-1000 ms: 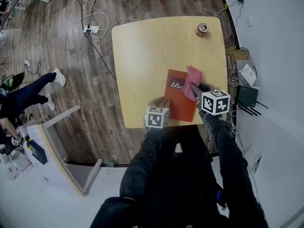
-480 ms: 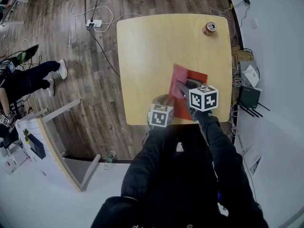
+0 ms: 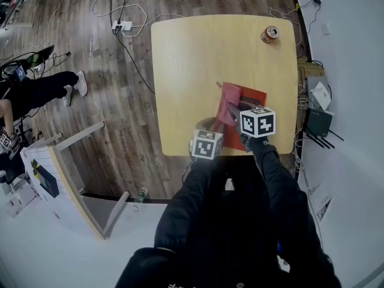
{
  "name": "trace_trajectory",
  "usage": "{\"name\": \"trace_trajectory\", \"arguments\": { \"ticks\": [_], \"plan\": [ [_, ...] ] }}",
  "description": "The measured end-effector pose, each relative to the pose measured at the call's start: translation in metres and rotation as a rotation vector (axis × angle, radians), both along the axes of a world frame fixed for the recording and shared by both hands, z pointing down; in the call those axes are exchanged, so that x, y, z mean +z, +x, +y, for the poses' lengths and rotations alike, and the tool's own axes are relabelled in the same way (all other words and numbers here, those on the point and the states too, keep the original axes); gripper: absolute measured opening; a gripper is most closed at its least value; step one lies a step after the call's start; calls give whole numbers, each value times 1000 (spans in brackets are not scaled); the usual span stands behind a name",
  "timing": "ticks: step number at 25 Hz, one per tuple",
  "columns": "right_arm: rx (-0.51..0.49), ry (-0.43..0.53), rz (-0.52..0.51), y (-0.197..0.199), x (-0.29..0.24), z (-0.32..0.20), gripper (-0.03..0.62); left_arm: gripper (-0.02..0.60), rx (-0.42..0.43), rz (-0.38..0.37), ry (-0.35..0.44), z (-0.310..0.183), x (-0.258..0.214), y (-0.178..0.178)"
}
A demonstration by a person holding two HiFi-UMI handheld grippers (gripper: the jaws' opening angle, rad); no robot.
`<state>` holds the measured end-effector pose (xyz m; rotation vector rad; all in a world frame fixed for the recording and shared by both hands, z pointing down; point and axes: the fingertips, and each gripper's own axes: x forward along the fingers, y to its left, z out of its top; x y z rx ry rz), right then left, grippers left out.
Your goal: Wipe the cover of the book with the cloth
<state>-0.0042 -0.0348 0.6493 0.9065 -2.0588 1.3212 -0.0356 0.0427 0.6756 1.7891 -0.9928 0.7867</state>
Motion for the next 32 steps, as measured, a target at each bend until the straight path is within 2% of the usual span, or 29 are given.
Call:
{"name": "trace_trajectory", "arguments": {
  "ticks": [13,32],
  "plan": [
    [11,-8,43,30,7,7,77,132,5,-10,-6,1,0,2],
    [81,-11,66,88,7,16,78,132,8,-10,-5,2,1,2]
  ]
}}
